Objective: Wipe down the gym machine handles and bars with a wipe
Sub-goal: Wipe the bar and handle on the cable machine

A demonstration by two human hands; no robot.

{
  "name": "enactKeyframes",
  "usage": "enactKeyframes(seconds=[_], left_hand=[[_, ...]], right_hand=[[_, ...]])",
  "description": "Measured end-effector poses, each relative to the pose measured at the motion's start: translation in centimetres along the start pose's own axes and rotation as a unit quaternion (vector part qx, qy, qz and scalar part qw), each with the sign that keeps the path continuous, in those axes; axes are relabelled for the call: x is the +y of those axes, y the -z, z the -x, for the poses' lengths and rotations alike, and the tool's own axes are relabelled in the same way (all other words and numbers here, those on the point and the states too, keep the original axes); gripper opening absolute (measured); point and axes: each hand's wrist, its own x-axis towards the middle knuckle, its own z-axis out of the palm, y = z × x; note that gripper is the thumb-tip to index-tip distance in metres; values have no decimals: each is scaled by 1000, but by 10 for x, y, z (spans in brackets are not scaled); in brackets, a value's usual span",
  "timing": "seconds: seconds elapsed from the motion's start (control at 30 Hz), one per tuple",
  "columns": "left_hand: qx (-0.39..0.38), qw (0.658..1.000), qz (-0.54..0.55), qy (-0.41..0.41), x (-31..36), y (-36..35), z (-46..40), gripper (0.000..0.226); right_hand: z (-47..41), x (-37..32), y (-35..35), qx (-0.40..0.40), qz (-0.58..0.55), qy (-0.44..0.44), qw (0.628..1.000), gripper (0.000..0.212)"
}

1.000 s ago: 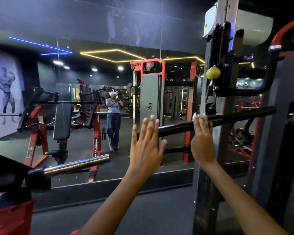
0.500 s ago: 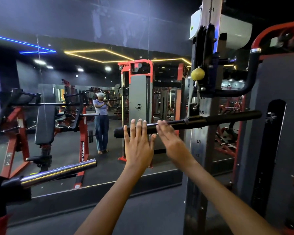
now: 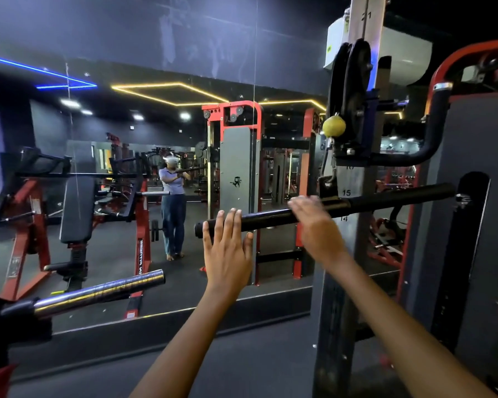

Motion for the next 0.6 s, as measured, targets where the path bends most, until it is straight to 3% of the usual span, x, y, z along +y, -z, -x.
enactKeyframes(seconds=[0.07, 0.13, 0.23, 0.3, 0.43, 0.5, 0.53, 0.6], left_hand=[[6, 1000, 2, -4, -3, -3, 0, 55], [10, 1000, 7, -3, 0, -6, 1, 53], [12, 1000, 8, -1, -1, -6, 1, 52], [14, 1000, 1, 9, -11, -4, -3, 53], [16, 1000, -5, 12, -31, -2, -7, 56], [17, 1000, 3, 1, -30, -2, -5, 56], [18, 1000, 8, 1, -28, -2, -4, 56], [22, 1000, 15, 1, -28, -3, -2, 56]], right_hand=[[9, 2, -1, 45, 14, -95, 994, 48], [7, -32, -12, 68, -14, -123, 990, 41], [3, -69, -21, 19, -51, 14, 998, 43], [-1, -51, -16, 3, -36, 62, 997, 49], [0, -21, -9, 59, 15, -159, 985, 43], [-10, -51, -15, 71, -9, -203, 977, 39], [-16, -70, -19, 56, -34, -177, 982, 38], [-19, -101, -26, 4, -75, -37, 996, 37]])
